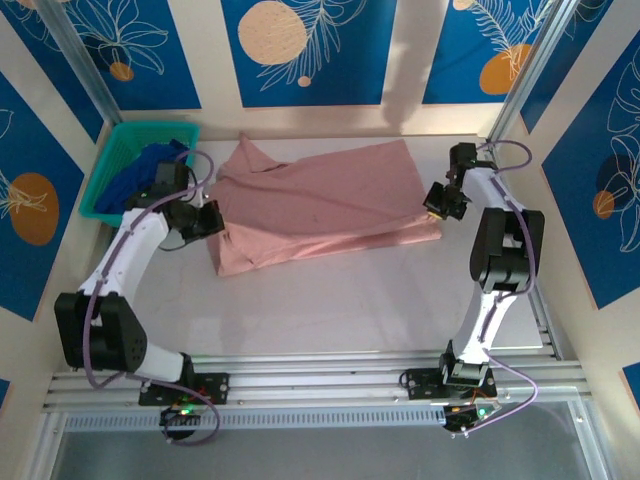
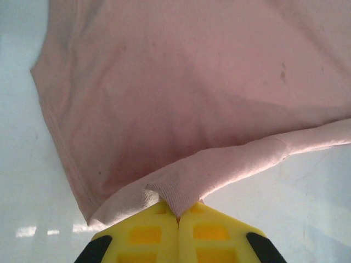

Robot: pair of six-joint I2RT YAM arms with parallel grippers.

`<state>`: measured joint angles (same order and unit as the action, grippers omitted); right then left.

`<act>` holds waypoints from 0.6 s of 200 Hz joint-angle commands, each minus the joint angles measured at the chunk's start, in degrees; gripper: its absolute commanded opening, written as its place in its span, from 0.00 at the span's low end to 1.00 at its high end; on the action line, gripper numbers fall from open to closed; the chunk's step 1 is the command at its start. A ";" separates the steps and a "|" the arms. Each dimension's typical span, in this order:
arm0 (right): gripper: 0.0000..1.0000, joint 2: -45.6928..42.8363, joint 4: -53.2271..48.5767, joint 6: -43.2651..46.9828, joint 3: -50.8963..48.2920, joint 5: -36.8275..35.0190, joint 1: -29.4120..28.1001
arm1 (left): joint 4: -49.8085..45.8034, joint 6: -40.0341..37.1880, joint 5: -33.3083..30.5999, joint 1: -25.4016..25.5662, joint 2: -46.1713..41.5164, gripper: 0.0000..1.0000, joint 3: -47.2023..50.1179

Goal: Fold the inside-out t-shirt

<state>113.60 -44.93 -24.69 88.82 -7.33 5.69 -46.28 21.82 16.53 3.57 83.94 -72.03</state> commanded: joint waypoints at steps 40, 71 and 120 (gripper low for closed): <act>0.06 5.56 -4.51 2.45 8.68 -0.36 -0.16 | 1.07 -1.41 1.05 -2.78 9.54 0.00 -9.89; 0.06 8.13 -5.91 2.73 12.75 0.15 -0.24 | 0.62 -0.85 0.53 -3.04 13.58 0.00 -13.36; 0.07 12.37 -7.56 2.54 19.27 1.14 -1.36 | 1.35 0.59 -0.38 -3.35 17.07 0.00 -15.30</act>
<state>123.61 -50.09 -22.83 104.14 -7.29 5.17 -45.28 21.56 16.49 1.23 99.44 -85.14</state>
